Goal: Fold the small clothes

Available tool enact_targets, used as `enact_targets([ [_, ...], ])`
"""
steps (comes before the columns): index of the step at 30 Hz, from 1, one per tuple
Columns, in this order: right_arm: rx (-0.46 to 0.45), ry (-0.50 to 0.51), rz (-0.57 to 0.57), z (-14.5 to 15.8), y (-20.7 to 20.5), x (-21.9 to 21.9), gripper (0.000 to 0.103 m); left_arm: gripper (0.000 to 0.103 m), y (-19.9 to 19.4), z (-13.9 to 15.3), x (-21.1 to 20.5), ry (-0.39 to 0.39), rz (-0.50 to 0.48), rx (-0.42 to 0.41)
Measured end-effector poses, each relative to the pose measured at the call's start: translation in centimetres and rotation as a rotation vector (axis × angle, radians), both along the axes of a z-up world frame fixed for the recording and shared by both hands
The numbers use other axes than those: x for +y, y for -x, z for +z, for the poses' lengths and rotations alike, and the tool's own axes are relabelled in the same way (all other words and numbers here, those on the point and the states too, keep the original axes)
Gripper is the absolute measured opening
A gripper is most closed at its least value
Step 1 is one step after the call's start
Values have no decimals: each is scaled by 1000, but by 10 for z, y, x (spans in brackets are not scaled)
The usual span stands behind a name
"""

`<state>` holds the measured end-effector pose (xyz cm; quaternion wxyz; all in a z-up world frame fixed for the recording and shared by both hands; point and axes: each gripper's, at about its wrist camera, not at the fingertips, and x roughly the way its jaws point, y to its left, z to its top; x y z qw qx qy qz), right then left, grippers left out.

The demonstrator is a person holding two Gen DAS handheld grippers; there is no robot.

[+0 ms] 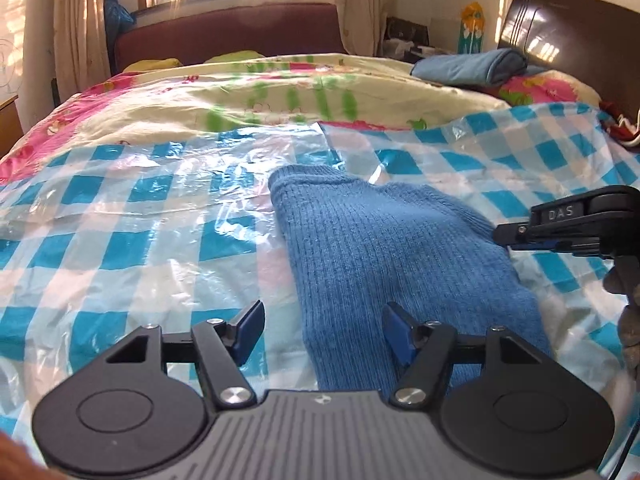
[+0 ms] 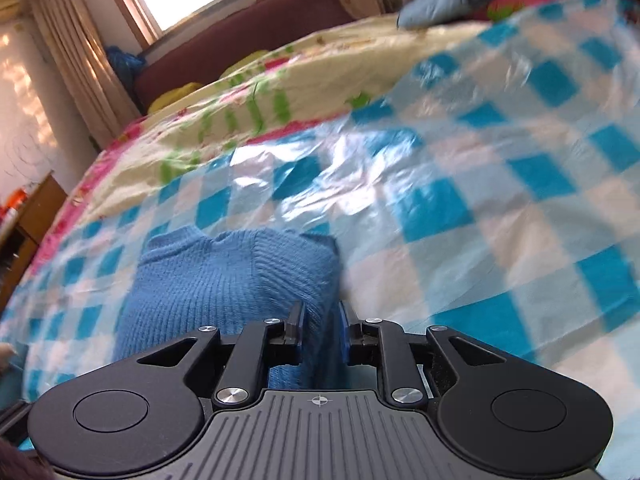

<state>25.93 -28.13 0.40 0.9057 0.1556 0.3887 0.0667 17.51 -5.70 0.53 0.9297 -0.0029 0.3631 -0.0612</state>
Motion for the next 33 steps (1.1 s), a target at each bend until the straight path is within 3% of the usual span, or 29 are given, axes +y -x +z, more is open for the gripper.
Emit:
enact_targets([
  [5,-100,48,51,22,38,17,19,69,14,-3,7,13,20,15],
  [7,-91,48,120,21,45,31,19,69,19,-6,9,9,26,33],
  [9,-16,82,164,8,44,43,18,69,23,-11,9,0,36,69],
  [11,51,92,137,-1,44,45,18,69,29,-15,11,7,40,96],
  [16,-3,105,144,24,78,45,22,69,48,-16,12,30,20,113],
  [18,-25,131,150,29,99,49,30,69,56,-13,11,48,15,118],
  [26,-3,105,109,19,171,48,32,69,82,-8,5,58,-20,160],
  [31,-54,65,111,40,203,44,32,70,99,13,2,81,-52,125],
  [33,-90,58,108,53,211,42,39,71,105,25,2,97,-63,98],
])
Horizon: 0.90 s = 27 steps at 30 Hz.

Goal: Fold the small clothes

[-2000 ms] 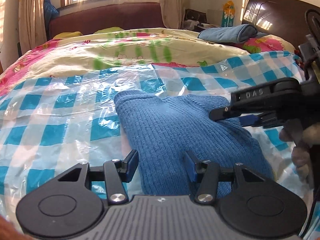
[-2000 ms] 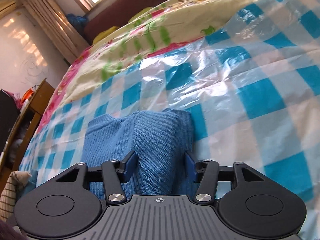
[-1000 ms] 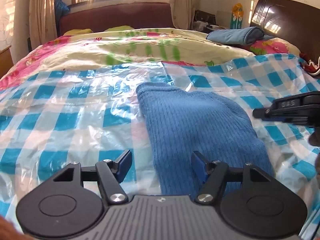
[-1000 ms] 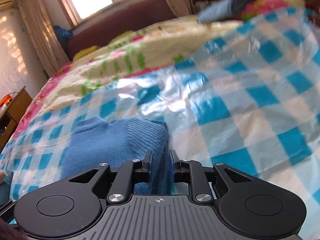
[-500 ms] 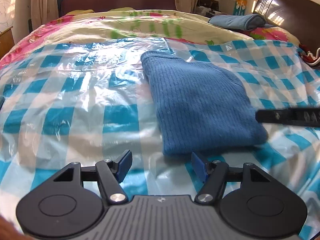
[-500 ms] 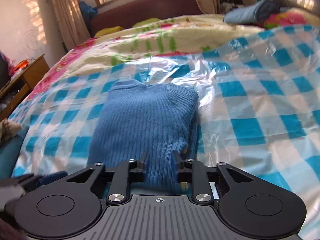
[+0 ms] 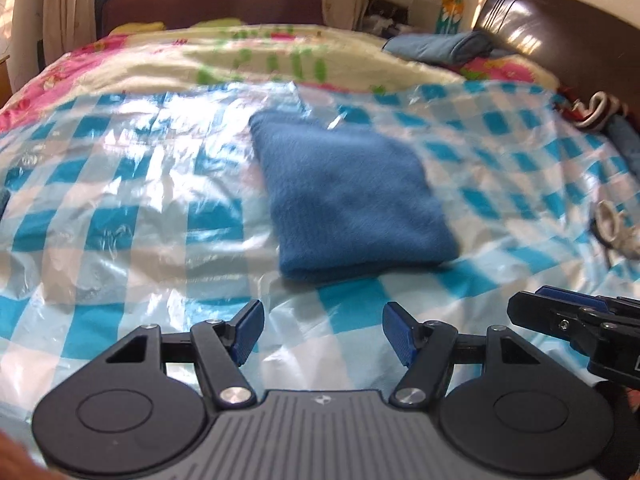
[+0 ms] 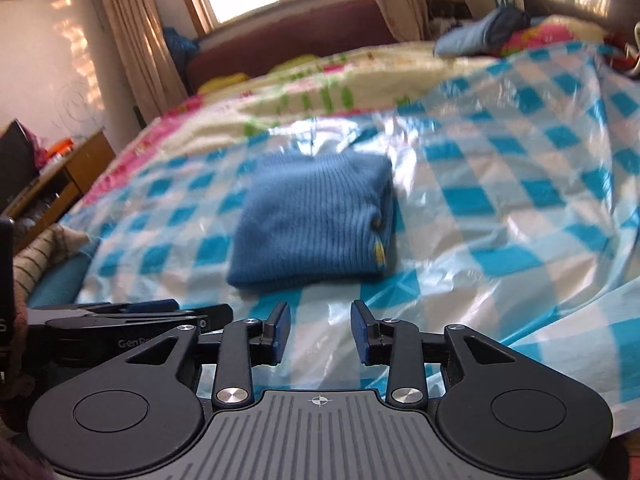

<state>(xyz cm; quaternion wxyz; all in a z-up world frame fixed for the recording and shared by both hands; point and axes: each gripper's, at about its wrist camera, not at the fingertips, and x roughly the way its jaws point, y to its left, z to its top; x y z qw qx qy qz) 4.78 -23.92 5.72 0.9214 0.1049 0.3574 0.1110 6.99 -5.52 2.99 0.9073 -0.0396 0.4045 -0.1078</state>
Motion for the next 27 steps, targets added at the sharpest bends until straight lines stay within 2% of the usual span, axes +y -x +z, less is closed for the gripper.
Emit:
enact_targets([
  [2,-24,8,-7,9,5,0,44,75,5,8,-1,9,-2,-17],
  [5,-46,37,-16,12,8,3,44,78,11,11,-2,1,-1,-32],
  [9,11,48,-38,-3,3,3,44,79,13,0,-2,-36,21,-3],
  [18,66,58,-69,-31,1,2,48,79,14,-41,0,-39,53,129],
  [27,113,74,-46,-57,2,9,48,83,14,-43,-12,-112,62,123],
])
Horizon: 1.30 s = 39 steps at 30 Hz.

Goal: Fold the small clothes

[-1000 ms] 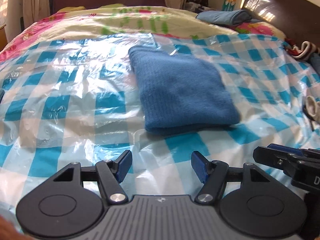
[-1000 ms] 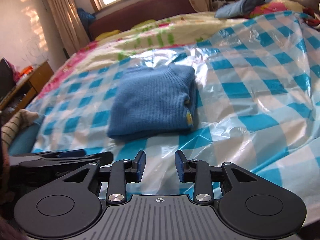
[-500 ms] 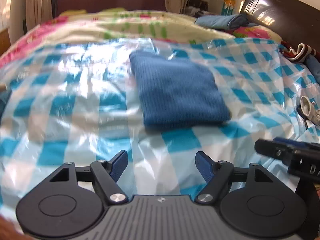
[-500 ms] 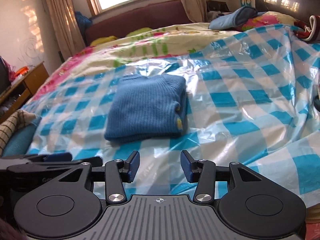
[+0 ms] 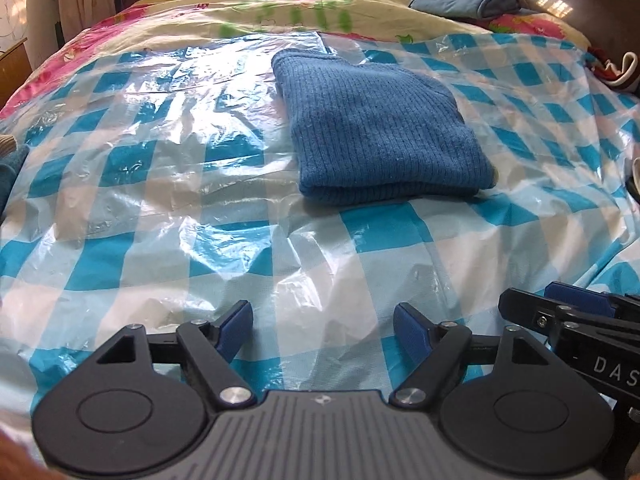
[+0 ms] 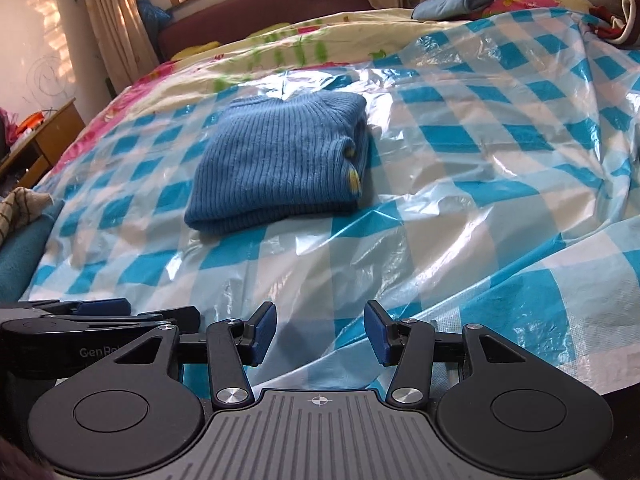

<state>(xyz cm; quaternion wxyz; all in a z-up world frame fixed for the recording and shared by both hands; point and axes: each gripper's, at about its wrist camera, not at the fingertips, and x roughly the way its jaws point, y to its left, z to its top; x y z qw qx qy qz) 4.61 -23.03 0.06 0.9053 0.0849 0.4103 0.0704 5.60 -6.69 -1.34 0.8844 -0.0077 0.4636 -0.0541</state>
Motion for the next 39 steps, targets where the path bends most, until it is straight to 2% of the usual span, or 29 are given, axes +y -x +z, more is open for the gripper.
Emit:
enact_targets([
  [10,0,-1,-5,-6,-1,-2,53,87,2,1,-14,-82,-17,-2],
  [39,-37,5,-3,-4,3,-3,57,87,5,2,-7,-15,23,10],
])
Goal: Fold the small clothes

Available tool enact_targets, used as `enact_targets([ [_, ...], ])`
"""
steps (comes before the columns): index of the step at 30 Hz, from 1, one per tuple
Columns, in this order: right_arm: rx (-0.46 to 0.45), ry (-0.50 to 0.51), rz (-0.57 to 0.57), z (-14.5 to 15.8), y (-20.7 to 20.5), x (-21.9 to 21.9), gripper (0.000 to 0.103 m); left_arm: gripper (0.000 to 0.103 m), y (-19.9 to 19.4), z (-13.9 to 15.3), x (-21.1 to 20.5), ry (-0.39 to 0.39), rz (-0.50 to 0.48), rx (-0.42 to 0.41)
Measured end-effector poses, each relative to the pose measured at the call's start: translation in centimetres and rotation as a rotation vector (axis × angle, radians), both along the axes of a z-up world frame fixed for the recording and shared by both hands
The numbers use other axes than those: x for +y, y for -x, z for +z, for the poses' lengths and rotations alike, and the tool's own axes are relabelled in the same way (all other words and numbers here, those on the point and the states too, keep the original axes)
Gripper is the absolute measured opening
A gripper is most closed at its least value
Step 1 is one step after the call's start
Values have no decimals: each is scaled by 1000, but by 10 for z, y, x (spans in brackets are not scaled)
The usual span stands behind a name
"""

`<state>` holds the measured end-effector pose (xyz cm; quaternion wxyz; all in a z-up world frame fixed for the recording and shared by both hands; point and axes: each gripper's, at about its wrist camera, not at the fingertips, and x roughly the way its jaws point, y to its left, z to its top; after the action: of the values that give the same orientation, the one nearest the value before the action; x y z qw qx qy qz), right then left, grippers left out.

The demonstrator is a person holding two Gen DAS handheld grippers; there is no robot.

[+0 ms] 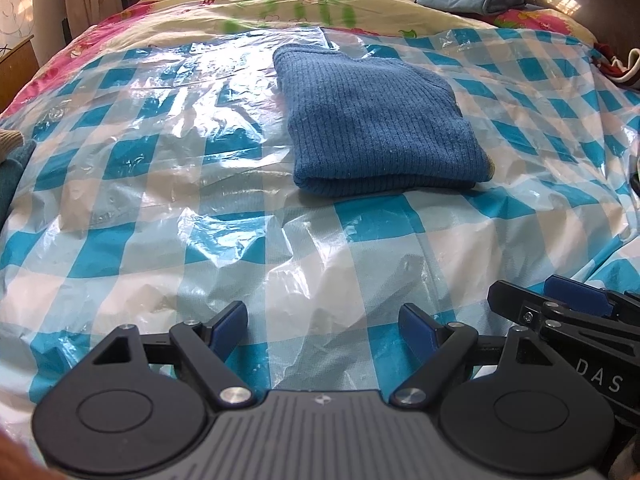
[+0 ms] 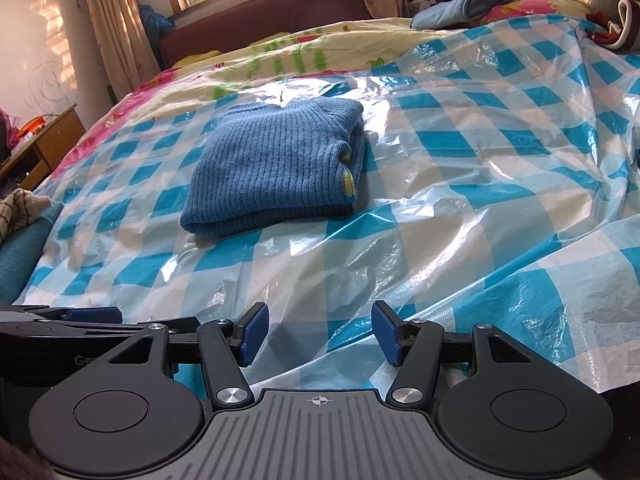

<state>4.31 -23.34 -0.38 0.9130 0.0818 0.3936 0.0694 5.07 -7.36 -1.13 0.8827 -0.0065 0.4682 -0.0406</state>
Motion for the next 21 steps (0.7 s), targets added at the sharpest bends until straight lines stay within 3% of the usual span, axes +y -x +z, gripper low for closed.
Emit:
enact_targets([
  [8,2,32,-2,-1,0,3,57,87,2,5,6,25,19,-22],
  [21,-10,45,-2,2,1,5,63,87,3,3,5,3,20,-17],
])
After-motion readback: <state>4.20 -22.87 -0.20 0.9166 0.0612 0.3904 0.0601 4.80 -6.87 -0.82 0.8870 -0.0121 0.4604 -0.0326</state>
